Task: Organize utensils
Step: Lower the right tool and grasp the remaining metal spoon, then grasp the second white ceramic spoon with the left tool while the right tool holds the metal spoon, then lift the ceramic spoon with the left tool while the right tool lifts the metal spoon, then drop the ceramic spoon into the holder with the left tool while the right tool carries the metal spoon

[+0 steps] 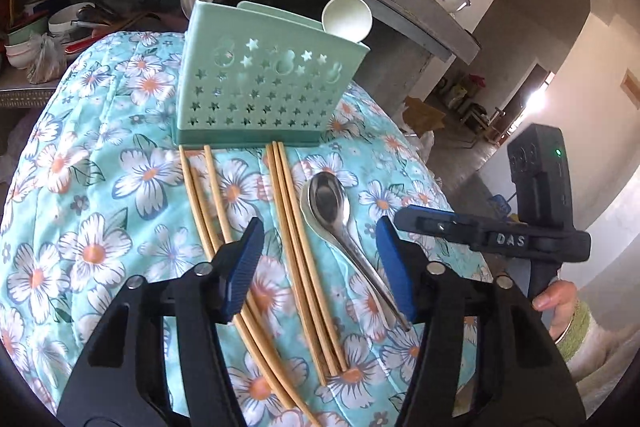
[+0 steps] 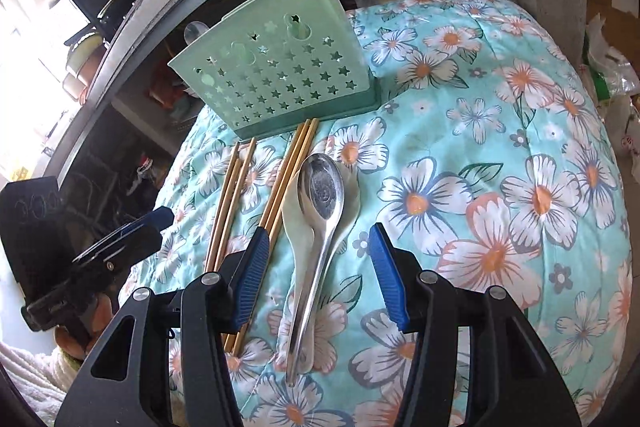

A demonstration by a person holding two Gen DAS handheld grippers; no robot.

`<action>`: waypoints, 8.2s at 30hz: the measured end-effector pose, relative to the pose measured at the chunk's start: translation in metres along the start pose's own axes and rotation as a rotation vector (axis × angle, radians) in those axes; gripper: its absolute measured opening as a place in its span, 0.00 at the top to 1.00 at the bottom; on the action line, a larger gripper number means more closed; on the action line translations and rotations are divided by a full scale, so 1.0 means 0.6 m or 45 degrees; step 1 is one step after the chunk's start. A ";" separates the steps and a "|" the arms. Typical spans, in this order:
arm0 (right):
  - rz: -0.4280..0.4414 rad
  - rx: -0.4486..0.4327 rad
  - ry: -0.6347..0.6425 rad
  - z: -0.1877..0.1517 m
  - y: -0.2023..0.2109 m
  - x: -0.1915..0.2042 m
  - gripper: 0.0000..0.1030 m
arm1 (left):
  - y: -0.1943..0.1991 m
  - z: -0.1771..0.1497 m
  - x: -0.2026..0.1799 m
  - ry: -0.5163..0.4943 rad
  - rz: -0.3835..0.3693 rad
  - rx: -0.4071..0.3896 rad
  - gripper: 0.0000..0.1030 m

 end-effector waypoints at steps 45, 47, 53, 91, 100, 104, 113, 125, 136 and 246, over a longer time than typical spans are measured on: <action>-0.308 0.038 0.545 0.052 -0.123 0.011 0.78 | -0.084 -0.004 -0.005 -0.012 0.098 0.172 0.93; -0.321 0.018 0.528 0.057 -0.118 0.001 0.83 | -0.089 -0.004 -0.007 -0.010 0.099 0.178 0.93; -0.282 -0.024 0.452 0.065 -0.095 -0.021 0.95 | -0.104 -0.007 -0.009 -0.006 0.109 0.205 0.93; -0.102 0.076 0.441 0.077 -0.141 -0.010 0.87 | -0.148 -0.038 -0.032 -0.019 0.010 0.277 0.93; -0.113 -0.037 0.416 0.100 -0.099 -0.018 0.96 | -0.150 -0.041 -0.029 -0.039 0.049 0.276 0.93; -0.117 -0.076 0.406 0.103 -0.067 -0.029 0.97 | -0.147 -0.041 -0.033 -0.050 0.054 0.274 0.93; -0.166 -0.151 0.262 0.086 0.033 -0.121 0.97 | -0.150 -0.051 -0.039 -0.037 0.058 0.308 0.90; -0.099 -0.163 0.199 0.066 0.039 -0.137 0.97 | -0.197 -0.057 -0.042 0.078 0.064 0.367 0.74; 0.027 -0.017 0.127 0.048 -0.047 -0.118 0.97 | -0.212 -0.056 -0.035 0.070 0.175 0.363 0.86; -0.091 -0.522 -0.026 0.114 0.192 -0.068 0.96 | 0.149 0.465 0.064 -0.288 0.772 -0.777 0.98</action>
Point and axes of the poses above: each gripper's, at about its wrist camera, not at the fingertips, and y roughly against the way its jaws point, x to its left, z to its top, the point moved 10 cm from there along -y, roughly the way its jaws point, and after that the axes turned 3 degrees about z, right-handed, at the moved point
